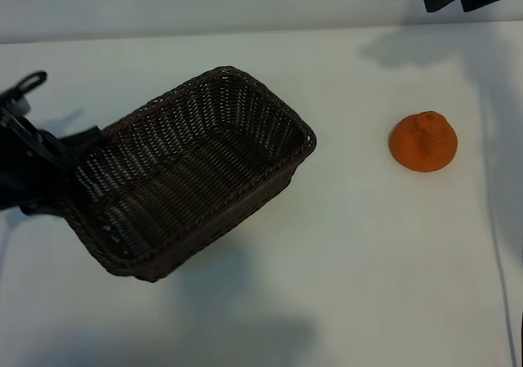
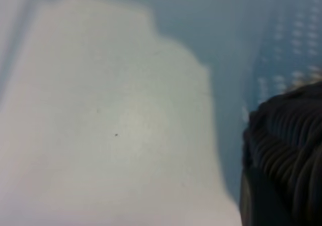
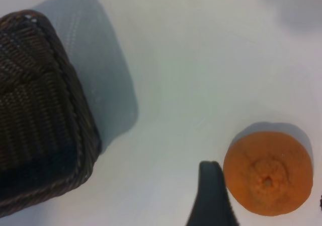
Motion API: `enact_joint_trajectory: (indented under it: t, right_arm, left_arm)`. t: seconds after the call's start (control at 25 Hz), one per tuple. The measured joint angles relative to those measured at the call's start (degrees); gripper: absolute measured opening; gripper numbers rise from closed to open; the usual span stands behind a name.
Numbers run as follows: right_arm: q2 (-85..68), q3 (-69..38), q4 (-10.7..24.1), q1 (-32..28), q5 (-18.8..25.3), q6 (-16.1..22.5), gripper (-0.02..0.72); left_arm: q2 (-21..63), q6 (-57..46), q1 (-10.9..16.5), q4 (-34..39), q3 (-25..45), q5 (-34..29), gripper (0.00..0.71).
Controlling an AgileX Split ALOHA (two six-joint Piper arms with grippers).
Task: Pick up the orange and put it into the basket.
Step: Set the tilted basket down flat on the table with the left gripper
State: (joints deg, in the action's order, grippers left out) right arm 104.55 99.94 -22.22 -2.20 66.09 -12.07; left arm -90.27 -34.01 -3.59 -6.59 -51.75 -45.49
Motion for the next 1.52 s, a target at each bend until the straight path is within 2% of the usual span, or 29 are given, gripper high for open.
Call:
enact_joint_trajectory:
  t: [0.08, 0.36, 0.48, 0.84, 1.16, 1.52]
  right_arm:
    - [0.0, 0.0, 0.0, 0.0, 0.0, 0.0, 0.489]
    - [0.0, 0.0, 0.0, 0.0, 0.0, 0.0, 0.489]
    - [0.0, 0.0, 0.0, 0.0, 0.0, 0.0, 0.489]
    - [0.0, 0.0, 0.0, 0.0, 0.0, 0.0, 0.489]
    - [0.0, 0.0, 0.0, 0.0, 0.0, 0.0, 0.489]
    - [0.0, 0.0, 0.0, 0.0, 0.0, 0.0, 0.489]
  left_arm:
    - [1.3, 1.6, 1.1, -0.9, -2.1, -3.0, 0.195]
    - [3.7, 9.2, 6.4, -1.2, -11.6, -16.3, 0.190]
    - [3.7, 11.2, 7.1, -1.2, -14.9, -18.8, 0.190]
    - [3.7, 17.4, 7.1, -5.3, -17.7, -19.7, 0.189]
    - [3.7, 23.8, 7.1, -5.9, -17.8, -19.3, 0.189]
    - [3.7, 32.7, 7.1, -11.2, -17.8, -15.8, 0.189]
